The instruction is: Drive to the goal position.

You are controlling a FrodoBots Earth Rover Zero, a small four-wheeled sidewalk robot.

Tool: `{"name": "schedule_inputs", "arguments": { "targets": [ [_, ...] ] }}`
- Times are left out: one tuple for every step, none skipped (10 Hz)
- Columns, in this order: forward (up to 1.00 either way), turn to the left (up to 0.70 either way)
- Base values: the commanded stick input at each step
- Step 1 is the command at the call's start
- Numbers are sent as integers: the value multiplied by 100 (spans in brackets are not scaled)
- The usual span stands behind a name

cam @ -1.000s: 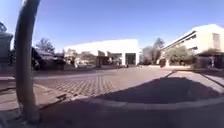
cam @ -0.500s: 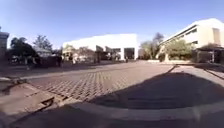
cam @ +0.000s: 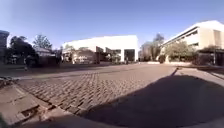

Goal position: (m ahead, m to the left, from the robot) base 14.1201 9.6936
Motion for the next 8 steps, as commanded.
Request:
{"name": "schedule_inputs", "arguments": {
  "targets": [
    [85, 0],
    [85, 0],
    [85, 0],
    [85, 0],
    [85, 0],
    [85, 0],
    [85, 0],
    [85, 0]
  ]
}}
